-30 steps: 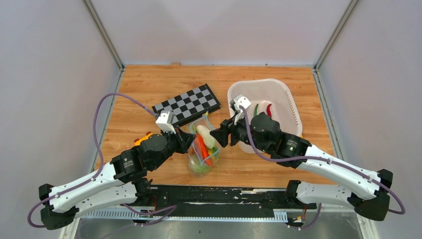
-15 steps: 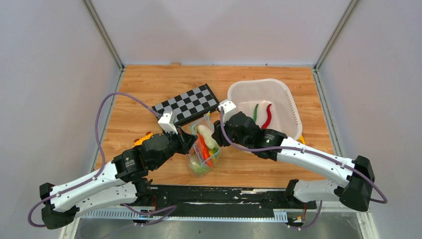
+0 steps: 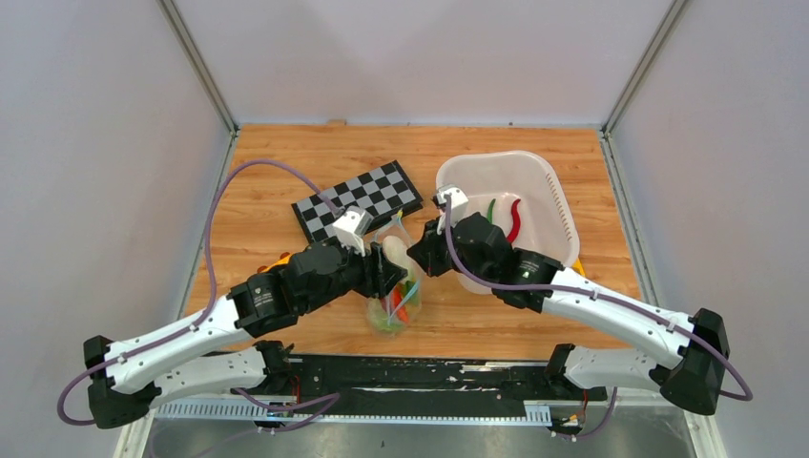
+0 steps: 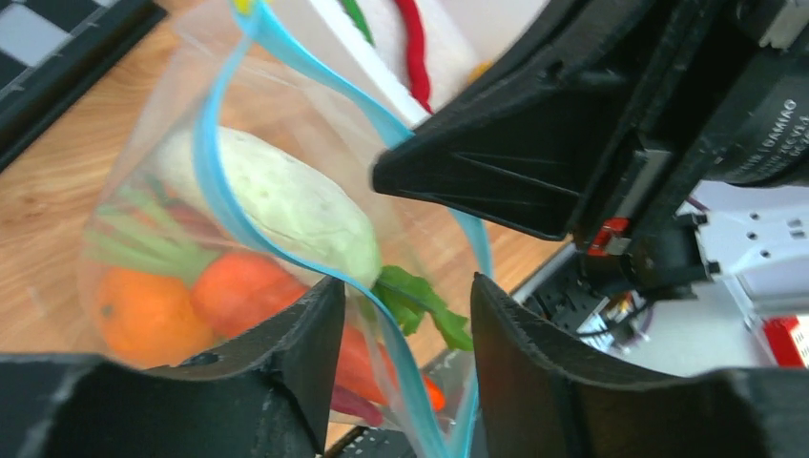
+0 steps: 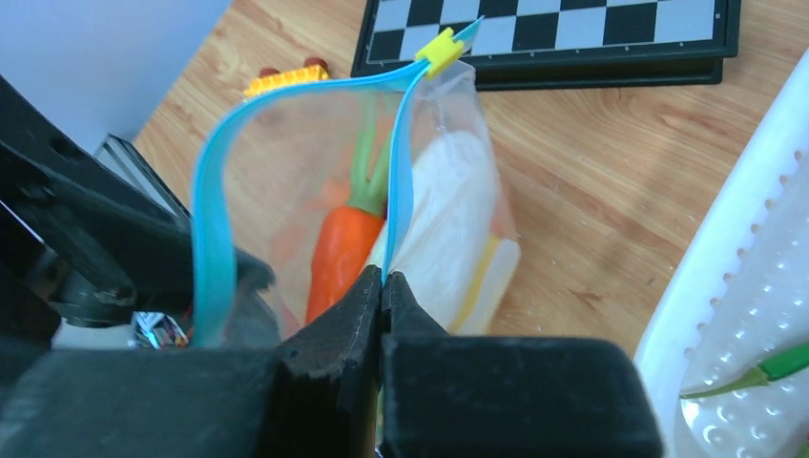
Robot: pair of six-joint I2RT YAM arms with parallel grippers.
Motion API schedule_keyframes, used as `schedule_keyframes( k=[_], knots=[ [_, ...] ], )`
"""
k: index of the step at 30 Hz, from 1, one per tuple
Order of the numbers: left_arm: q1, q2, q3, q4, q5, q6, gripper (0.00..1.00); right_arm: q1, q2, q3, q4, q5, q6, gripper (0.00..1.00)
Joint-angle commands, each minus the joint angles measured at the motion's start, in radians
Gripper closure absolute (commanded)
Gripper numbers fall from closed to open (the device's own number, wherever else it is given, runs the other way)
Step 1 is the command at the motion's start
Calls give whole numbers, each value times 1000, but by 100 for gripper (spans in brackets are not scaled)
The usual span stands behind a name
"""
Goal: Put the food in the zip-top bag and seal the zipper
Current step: Zip the zipper food storage bag at the center of the board.
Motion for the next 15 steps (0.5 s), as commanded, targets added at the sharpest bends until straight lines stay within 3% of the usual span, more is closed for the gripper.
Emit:
schedule_keyframes(
  k=[1, 5, 9, 15],
  knots=[
    [-3, 65, 89, 9, 161, 82, 37, -10, -34, -4, 124, 44, 129, 100],
    [-14, 96, 114, -45, 171, 103, 31, -20, -39, -23, 150, 61, 228, 100],
    [-82, 135, 163, -142, 60, 142, 24, -22, -25, -16, 160, 82, 267, 100],
    [-144, 190, 195, -208, -32, 154, 23, -31, -12, 12, 163, 83, 270, 100]
  ],
)
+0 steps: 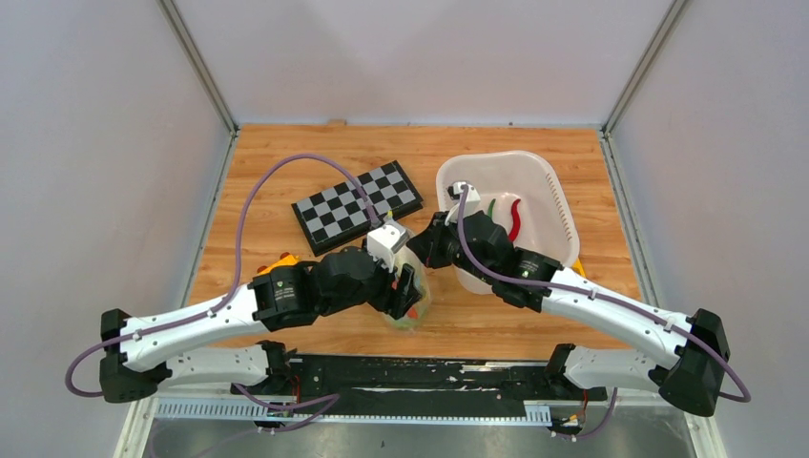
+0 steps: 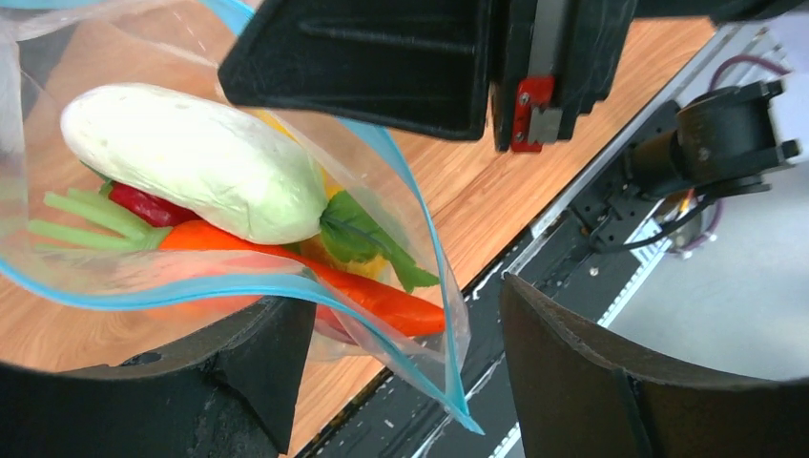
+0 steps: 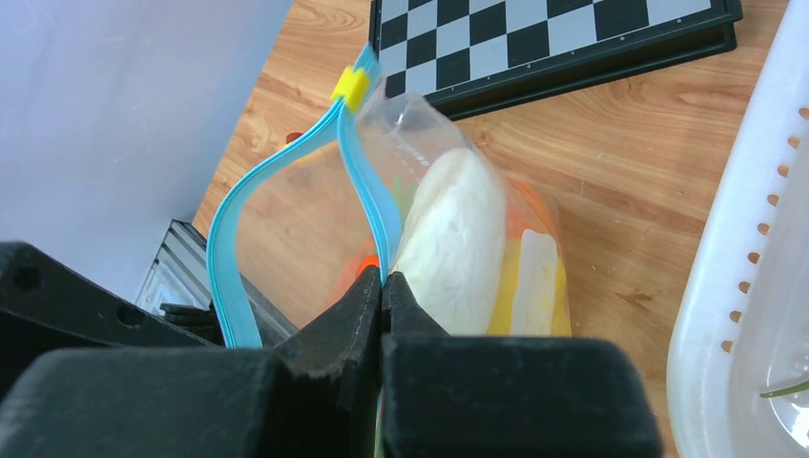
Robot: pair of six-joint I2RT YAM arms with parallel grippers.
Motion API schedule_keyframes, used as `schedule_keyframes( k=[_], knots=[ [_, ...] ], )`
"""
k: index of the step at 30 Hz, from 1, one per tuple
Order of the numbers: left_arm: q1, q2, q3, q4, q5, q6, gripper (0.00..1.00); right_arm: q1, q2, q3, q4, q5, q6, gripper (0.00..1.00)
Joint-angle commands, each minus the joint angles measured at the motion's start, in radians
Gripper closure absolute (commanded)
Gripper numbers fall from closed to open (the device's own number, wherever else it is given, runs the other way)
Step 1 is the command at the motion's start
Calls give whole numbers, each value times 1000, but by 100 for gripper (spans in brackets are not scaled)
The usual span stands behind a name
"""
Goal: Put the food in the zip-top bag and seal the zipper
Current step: Zip the zipper food storage bag at the center of the board.
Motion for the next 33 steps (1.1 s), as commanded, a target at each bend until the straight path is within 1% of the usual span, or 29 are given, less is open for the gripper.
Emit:
schedule_keyframes(
  k=[1, 5, 9, 12, 15, 17, 19, 27, 31, 32, 33],
  knots=[
    [-32, 21, 37, -56, -79, 32, 23, -9, -2, 47, 78, 29, 36, 100],
    [-45, 43, 46, -71, -133, 14, 24, -13, -1, 50, 76, 16, 35, 100],
    [-66, 71, 67, -78, -190, 0, 27, -13, -3, 42, 81, 19, 45, 100],
    [-75, 103, 87, -73, -182, 1, 27, -13, -5, 42, 81, 25, 45, 100],
    [-98, 120, 92, -33, -174, -8, 28, -13, -2, 45, 77, 28, 45, 100],
    [-102, 126, 92, -30, -187, -16, 30, -13, -3, 42, 77, 28, 50, 100],
    [-102, 129, 94, -44, -206, -20, 36, -13, -6, 37, 79, 25, 53, 100],
    [-102, 108, 82, -36, -225, -11, 72, -13, -25, 30, 73, 29, 44, 100],
    [-102, 72, 67, -24, -218, 19, 82, -13, -37, 21, 83, 20, 13, 99],
    [-102, 62, 62, -25, -218, 28, 84, -13, -43, 18, 85, 19, -5, 97],
    [-102, 50, 59, -30, -217, 35, 86, -16, -51, 17, 93, 8, -30, 93]
  ],
)
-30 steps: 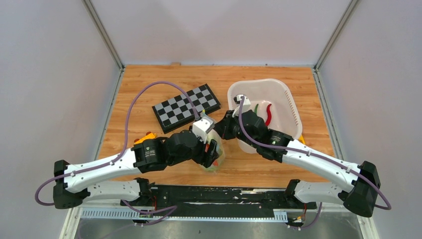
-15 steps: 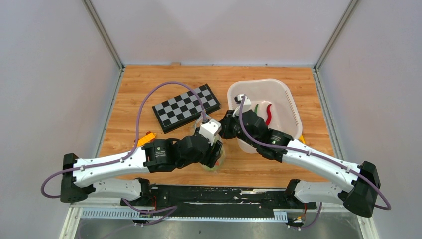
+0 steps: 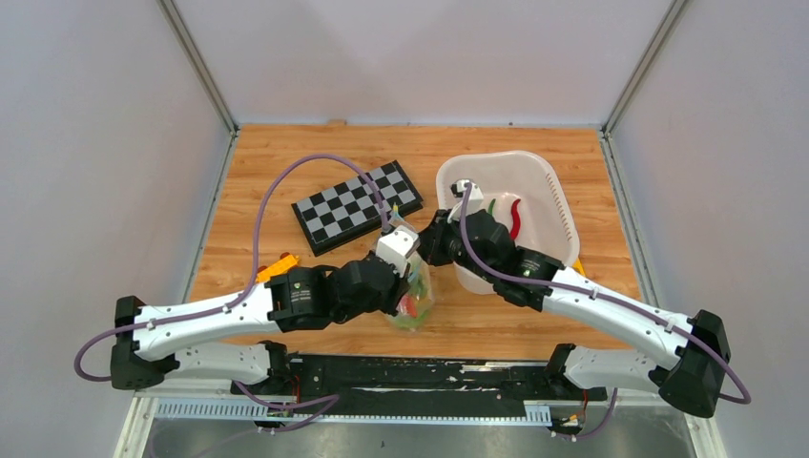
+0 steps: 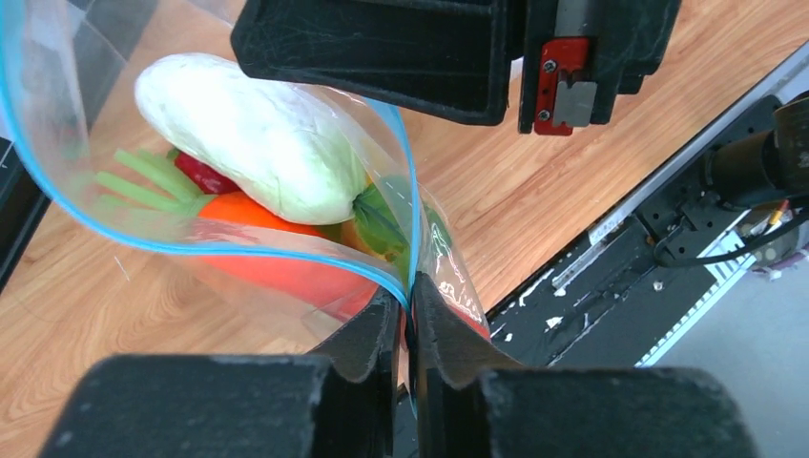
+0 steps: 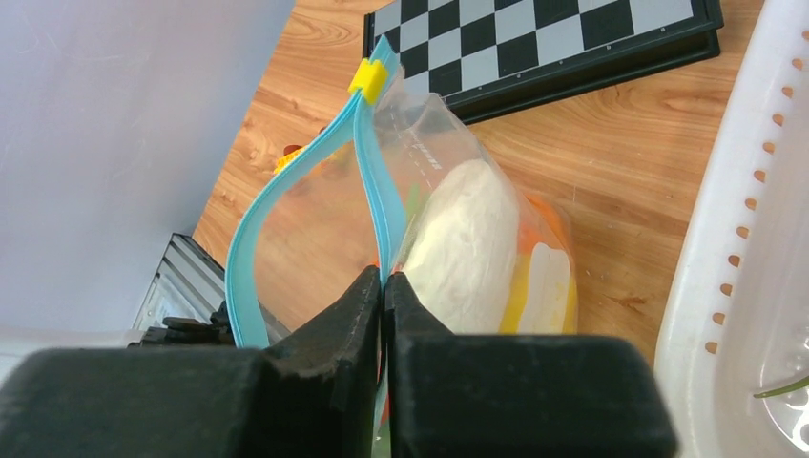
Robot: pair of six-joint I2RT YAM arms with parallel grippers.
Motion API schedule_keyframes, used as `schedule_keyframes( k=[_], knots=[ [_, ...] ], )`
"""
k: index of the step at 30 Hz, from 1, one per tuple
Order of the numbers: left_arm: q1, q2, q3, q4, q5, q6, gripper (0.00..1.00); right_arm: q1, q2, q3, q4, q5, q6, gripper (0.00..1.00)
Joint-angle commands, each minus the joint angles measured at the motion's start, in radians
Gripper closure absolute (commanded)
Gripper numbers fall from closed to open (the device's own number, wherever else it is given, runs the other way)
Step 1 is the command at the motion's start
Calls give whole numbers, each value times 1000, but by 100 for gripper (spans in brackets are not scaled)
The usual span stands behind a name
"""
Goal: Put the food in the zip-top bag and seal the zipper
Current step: Zip the zipper food storage bag at the center of the board.
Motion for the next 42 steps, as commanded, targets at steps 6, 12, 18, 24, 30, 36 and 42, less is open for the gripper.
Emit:
schedule_keyframes(
  k=[6, 12, 18, 24, 30, 36, 42],
  knots=[
    [-4, -112, 4, -27, -1, 131, 96, -49, -108, 30, 82, -175, -292, 57],
    [-4, -127, 42, -111, 42, 239, 100, -112, -226, 21, 27, -232, -602, 34],
    [-4, -164, 68, -144, 108, 352, 100, -228, -320, -50, -38, -339, -914, 24],
    [-4, -170, 77, -177, 199, 459, 100, -487, -223, -92, 38, -904, -1067, 20],
    [-4, -166, 99, -223, 213, 505, 100, -601, -144, -80, -114, -1273, -1375, 20],
    [-4, -170, 117, -247, 224, 537, 100, -605, -83, -67, -184, -1379, -1535, 21],
    [-4, -171, 115, -253, 217, 538, 100, -604, 6, -7, -292, -1512, -1626, 37]
  ],
)
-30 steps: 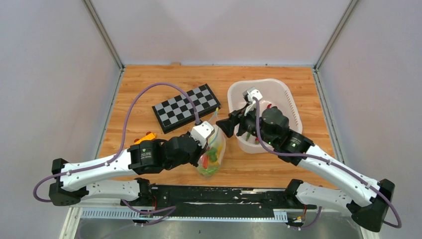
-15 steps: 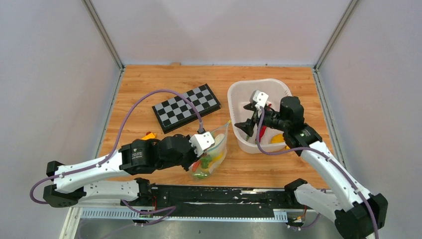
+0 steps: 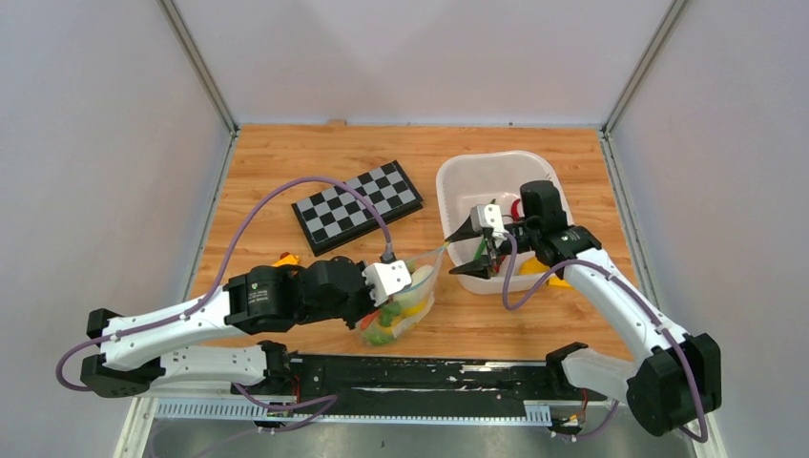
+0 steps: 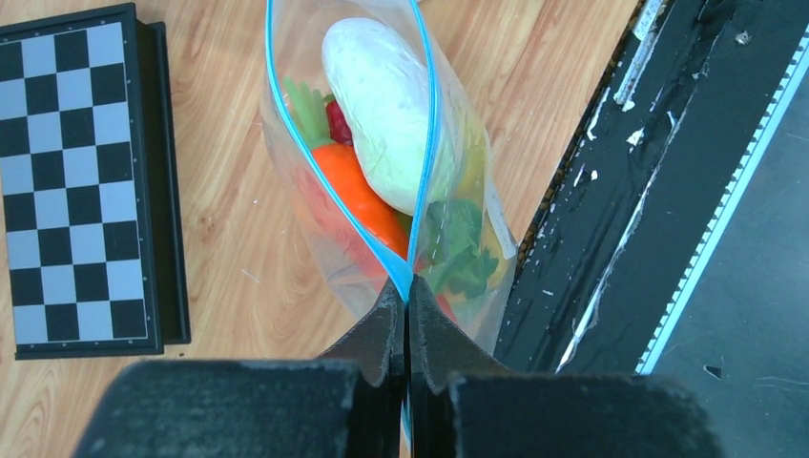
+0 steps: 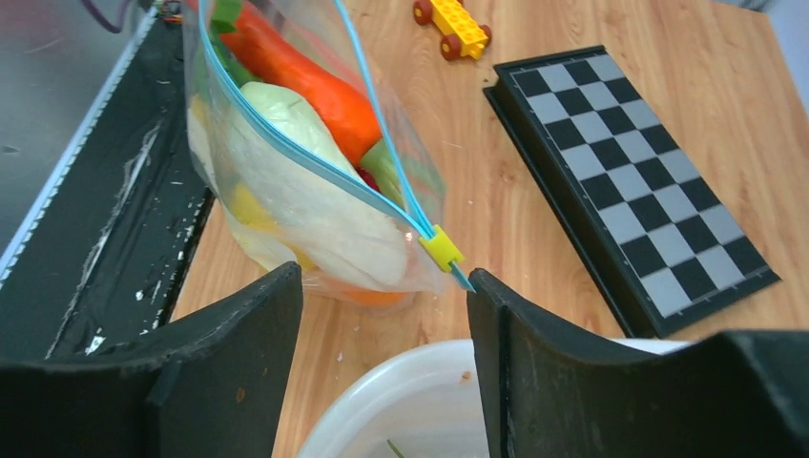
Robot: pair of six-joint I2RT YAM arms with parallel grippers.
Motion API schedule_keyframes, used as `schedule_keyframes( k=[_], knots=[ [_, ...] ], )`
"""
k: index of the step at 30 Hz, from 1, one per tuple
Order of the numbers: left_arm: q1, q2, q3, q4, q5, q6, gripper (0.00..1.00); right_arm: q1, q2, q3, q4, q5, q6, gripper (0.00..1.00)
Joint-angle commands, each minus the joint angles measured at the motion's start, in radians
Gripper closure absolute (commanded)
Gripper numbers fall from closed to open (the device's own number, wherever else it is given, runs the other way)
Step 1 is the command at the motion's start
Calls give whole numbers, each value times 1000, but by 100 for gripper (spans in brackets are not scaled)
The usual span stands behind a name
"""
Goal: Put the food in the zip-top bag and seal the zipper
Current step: Zip the zipper food storage bag at the center of the board.
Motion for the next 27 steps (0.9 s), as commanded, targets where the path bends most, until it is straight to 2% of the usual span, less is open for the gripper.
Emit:
schedule_keyframes(
  k=[1, 7, 10, 14, 20, 27],
  knots=[
    [-4, -20, 52, 20, 9, 33, 100, -4, 39, 60, -64, -164, -116, 37],
    [-3, -30, 45, 30, 29, 32, 100, -4, 74, 68, 4, -164, -83, 42],
    [-4, -27, 46, 28, 30, 32, 100, -2, 90, 79, 26, -151, -64, 56],
    [-3, -35, 45, 29, 20, 32, 100, -3, 106, 90, 13, -133, -70, 60],
    [-4, -53, 42, 30, 10, 24, 100, -2, 102, 82, 15, -112, -82, 75],
    [-3, -56, 37, 31, 4, 21, 100, -3, 91, 71, 17, -82, -82, 76]
  ],
)
